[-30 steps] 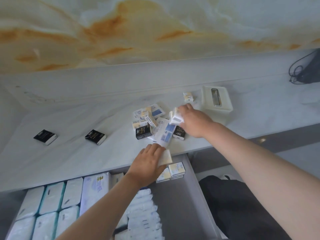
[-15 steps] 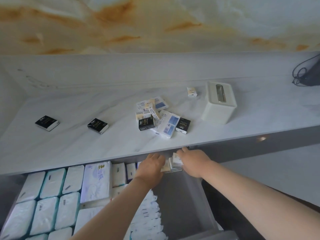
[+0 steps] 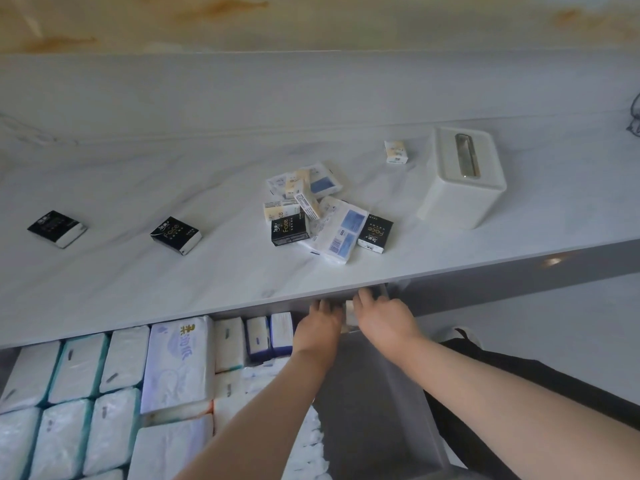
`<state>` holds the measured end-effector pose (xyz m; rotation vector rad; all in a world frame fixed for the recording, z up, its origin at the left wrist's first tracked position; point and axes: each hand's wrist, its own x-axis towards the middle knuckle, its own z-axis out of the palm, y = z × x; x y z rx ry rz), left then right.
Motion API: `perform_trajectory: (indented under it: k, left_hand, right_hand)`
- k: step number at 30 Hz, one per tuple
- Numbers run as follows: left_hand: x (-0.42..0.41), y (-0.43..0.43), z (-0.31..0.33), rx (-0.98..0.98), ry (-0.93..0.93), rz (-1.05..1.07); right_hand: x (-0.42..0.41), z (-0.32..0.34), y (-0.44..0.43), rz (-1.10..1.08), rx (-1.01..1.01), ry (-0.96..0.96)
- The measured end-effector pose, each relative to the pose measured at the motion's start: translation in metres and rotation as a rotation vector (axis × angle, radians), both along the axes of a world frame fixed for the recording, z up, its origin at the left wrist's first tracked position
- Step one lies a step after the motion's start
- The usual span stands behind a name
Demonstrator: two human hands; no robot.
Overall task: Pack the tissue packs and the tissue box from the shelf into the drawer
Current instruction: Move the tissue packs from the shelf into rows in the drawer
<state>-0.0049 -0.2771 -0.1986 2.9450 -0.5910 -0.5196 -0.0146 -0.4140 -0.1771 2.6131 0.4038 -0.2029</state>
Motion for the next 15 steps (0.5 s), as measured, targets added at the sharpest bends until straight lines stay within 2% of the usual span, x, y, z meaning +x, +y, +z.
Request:
perform_trajectory:
  k: [4, 7, 15]
  left_hand:
    - [-0.002, -0.004, 0.005, 0.075, -0.082, -0.081]
    - [-0.001, 0.005, 0.008, 0.118, -0.073, -0.092]
    - [-0.001, 0.016, 0.009, 0.022, 0.025, 0.029]
  right_hand:
    - [-0.005, 0.007, -0.002, 0.031, 0.034, -0.018]
    - [-0.005, 0.01, -0.003, 0.048, 0.076, -0.069]
    - [-0.014, 0.005, 0.004, 0.044, 0.157, 0.028]
